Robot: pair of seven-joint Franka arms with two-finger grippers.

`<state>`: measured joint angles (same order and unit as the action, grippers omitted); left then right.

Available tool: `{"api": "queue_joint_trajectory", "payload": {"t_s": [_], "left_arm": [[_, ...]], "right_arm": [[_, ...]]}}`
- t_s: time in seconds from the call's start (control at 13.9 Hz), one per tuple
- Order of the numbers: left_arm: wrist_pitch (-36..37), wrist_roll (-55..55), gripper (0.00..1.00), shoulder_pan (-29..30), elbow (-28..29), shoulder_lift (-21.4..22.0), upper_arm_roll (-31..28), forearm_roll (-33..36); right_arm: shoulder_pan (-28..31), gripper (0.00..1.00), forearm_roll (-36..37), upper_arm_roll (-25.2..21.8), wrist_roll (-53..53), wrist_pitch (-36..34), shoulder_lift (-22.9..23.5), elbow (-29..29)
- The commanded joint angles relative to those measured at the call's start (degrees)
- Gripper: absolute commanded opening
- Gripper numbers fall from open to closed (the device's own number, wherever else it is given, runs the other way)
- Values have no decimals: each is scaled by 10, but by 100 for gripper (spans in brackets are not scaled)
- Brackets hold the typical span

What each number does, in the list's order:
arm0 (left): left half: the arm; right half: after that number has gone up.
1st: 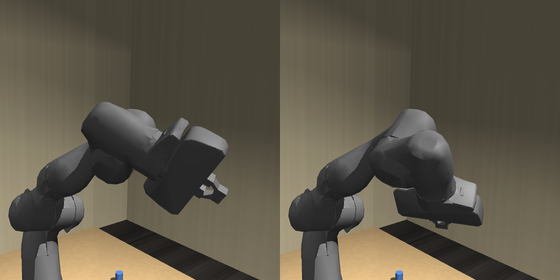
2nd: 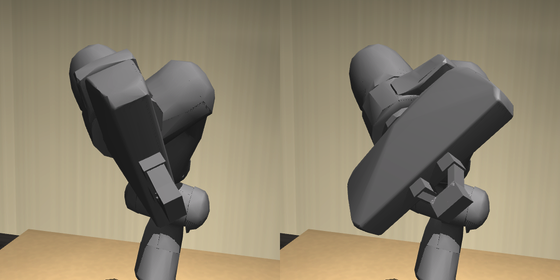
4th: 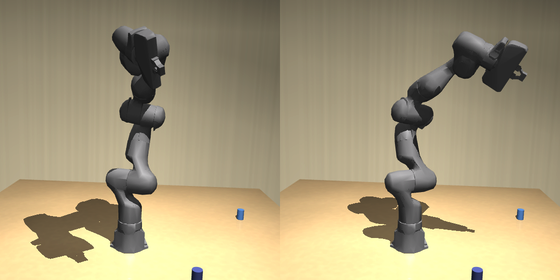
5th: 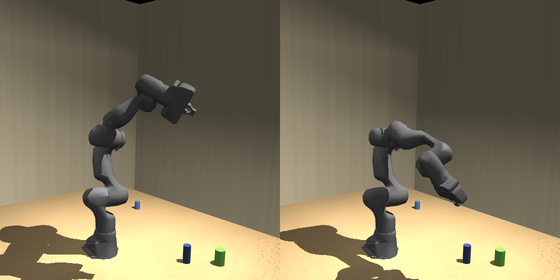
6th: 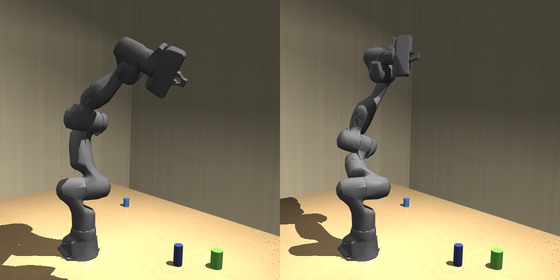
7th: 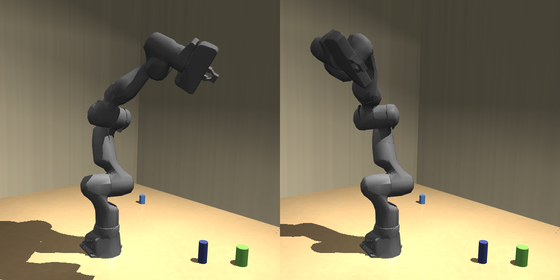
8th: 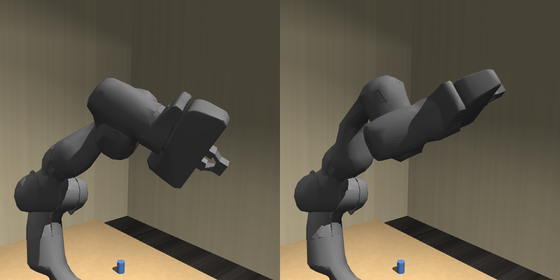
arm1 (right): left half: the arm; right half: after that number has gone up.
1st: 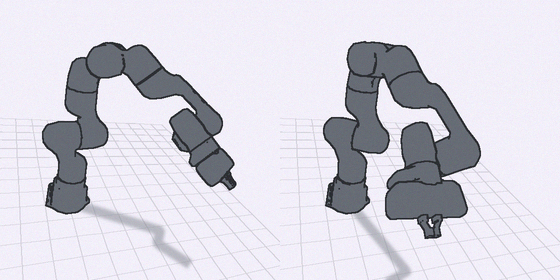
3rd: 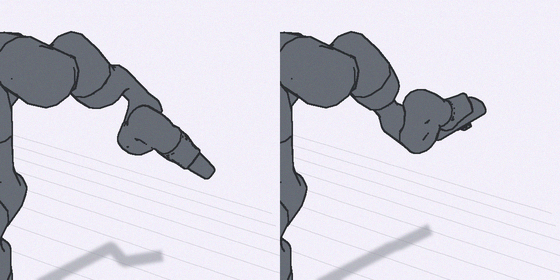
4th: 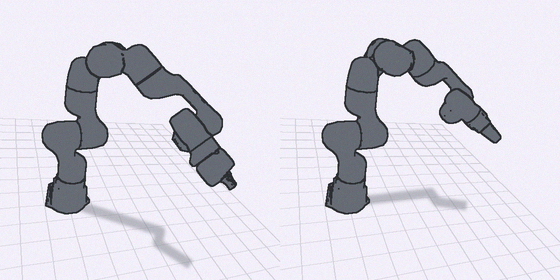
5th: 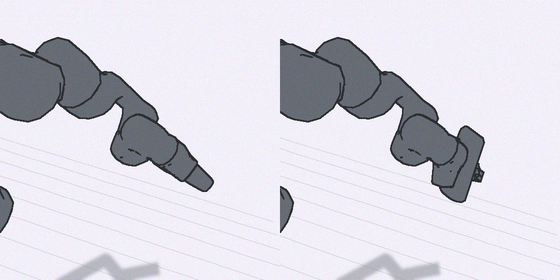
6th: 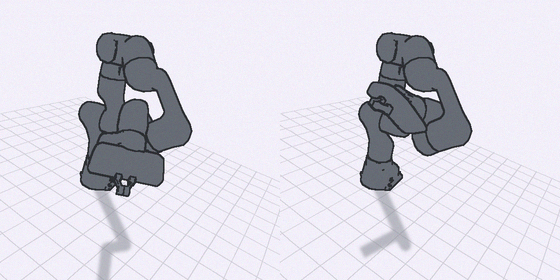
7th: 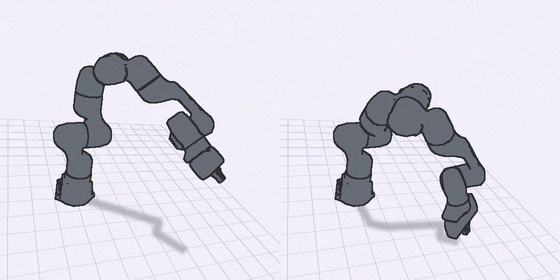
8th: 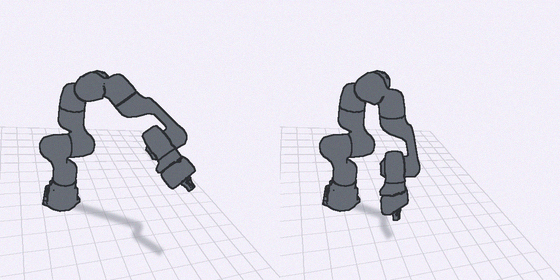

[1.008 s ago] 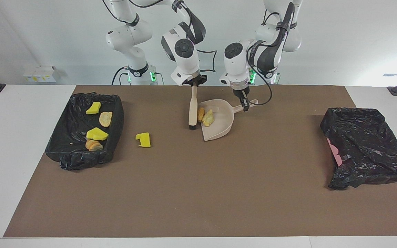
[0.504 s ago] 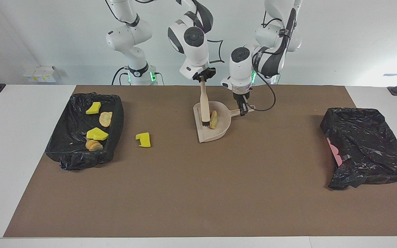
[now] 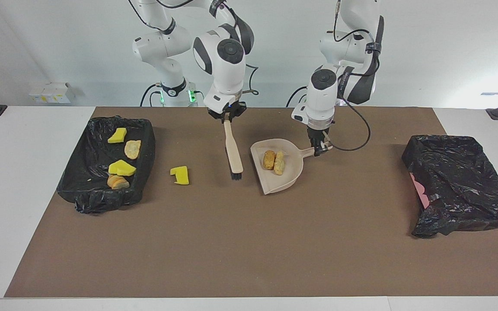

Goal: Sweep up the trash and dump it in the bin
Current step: 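Sweep the yellow piece toward the dustpan with the right gripper's brush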

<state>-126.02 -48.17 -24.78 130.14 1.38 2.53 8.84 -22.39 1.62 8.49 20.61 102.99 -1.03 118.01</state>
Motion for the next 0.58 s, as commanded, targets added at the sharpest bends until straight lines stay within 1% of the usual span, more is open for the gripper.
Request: {"api": "queue_joint_trajectory", "payload": {"t_s": [0.0,0.07,0.14,0.29,0.5], "left_arm": [[49,-58,0,38,-41,2,4,-15],[60,-68,0,50,-50,4,4,-16],[78,-70,0,52,-59,6,3,-16],[90,-65,0,52,-63,7,2,-16],[103,-61,0,44,-55,19,1,-12]], "right_arm": [[48,0,71,6,-20,-35,13,-16],[59,0,94,6,-20,-45,16,-17],[66,0,123,5,-20,-53,16,-17],[77,0,163,6,-20,-70,16,-17],[117,0,168,6,-24,-70,12,3]]}}
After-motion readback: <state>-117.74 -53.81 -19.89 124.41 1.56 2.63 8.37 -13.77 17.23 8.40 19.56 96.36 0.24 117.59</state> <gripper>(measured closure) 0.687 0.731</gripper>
